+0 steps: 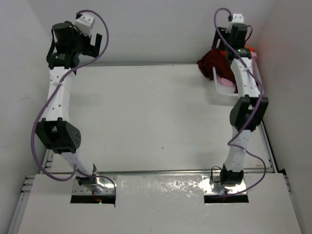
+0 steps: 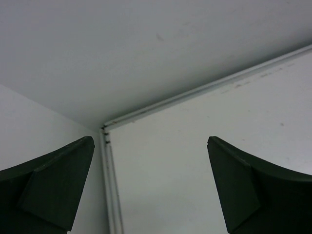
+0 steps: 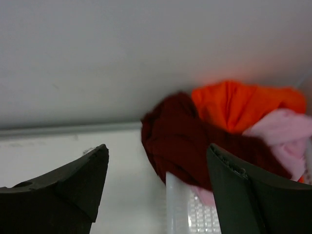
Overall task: Fold and stack the t-shirts
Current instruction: Grab crumpled tshirt from bin with the right arm
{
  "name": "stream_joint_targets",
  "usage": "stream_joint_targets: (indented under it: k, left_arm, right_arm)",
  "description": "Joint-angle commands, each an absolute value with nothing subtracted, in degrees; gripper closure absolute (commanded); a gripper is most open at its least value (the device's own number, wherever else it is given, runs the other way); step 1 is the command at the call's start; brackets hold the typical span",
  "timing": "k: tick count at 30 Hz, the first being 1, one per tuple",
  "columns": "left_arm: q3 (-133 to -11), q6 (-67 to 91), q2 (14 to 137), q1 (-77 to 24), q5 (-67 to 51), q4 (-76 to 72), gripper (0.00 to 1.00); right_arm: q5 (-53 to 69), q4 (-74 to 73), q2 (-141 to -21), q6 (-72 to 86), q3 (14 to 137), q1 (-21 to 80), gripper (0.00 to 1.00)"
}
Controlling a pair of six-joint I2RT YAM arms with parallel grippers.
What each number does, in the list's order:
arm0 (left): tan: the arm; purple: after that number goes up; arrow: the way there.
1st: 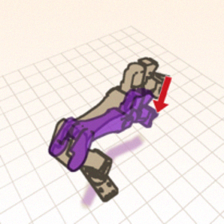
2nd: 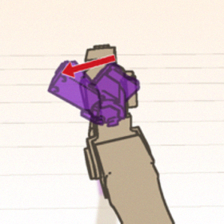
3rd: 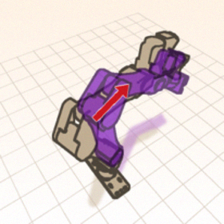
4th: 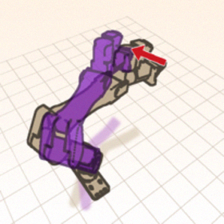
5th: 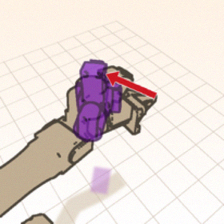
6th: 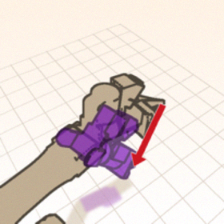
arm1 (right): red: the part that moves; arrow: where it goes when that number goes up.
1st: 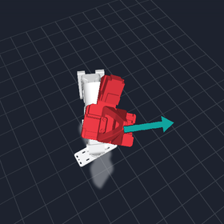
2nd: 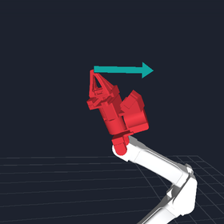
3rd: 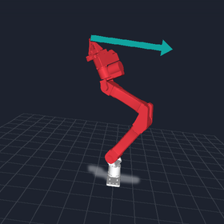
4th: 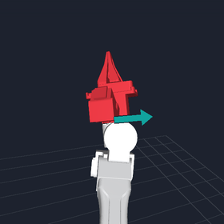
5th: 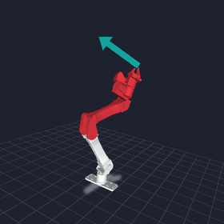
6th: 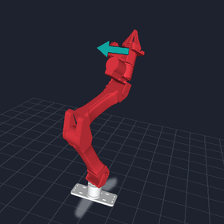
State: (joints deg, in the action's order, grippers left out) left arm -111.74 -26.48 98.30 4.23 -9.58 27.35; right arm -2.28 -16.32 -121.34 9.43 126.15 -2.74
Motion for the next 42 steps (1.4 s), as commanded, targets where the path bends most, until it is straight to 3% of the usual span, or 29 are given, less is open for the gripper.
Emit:
stream_joint_targets:
  k: [1, 5, 10, 13, 16, 23, 28, 34, 37, 42]
  left_arm:
    - [-110.65, -20.49, 101.77, 4.39, -15.38, 31.55, 0.0]
    - [-110.04, -18.63, 104.59, 4.4, -13.89, 34.45, 0.06]
    - [-106.53, -20.3, 103.8, 4.48, -12.92, 36.3, 0.09]
    - [-103.98, -21.0, 103.18, 4.48, -10.47, 36.21, 0.09]
    - [-103.54, -21.09, 103.97, 4.4, -8.97, 37.26, 0.09]
    - [-102.4, -21.44, 104.68, 4.48, -6.33, 37.35, 0.1]
    - [-100.73, -21.45, 104.94, 4.39, -6.59, 37.62, 0.1]
    - [-101.6, -20.57, 106.08, 4.48, -6.77, 37.71, 0.1]
    - [-101.6, -20.48, 106.08, 4.39, -6.85, 37.79, 0.1]
    - [-99.32, -20.39, 105.21, 4.48, -7.38, 38.58, 0.1]
  right_arm:
    - [-6.85, -16.96, -128.37, 11.33, 126.73, -3.6, 0.21]
    - [-13.7, -15.21, -132.8, 19.75, 129.29, -7.55, 0.27]
    - [-15.12, -4.5, -129.21, 29.53, 117.0, -11.42, 0.42]
    - [-12.49, -0.88, -129.63, 31.46, 115.57, -11.43, 0.41]
    - [-10.98, -4.29, -135.86, 34.18, 121.71, -11.43, 0.34]
    - [-19.23, -4.56, -139.66, 32.97, 119.0, -10.99, 0.26]
    - [-24.78, 1.65, -133.61, 25.68, 114.44, -10.81, 0.34]
    - [-25.75, -5.46, -136.68, 21.89, 121.3, -10.46, 0.34]
    - [-25.14, 6.99, -131.41, 16.98, 112.69, -9.67, 0.35]
    - [-27.94, 7.03, -138.58, 13.19, 126.62, -9.93, 0.35]
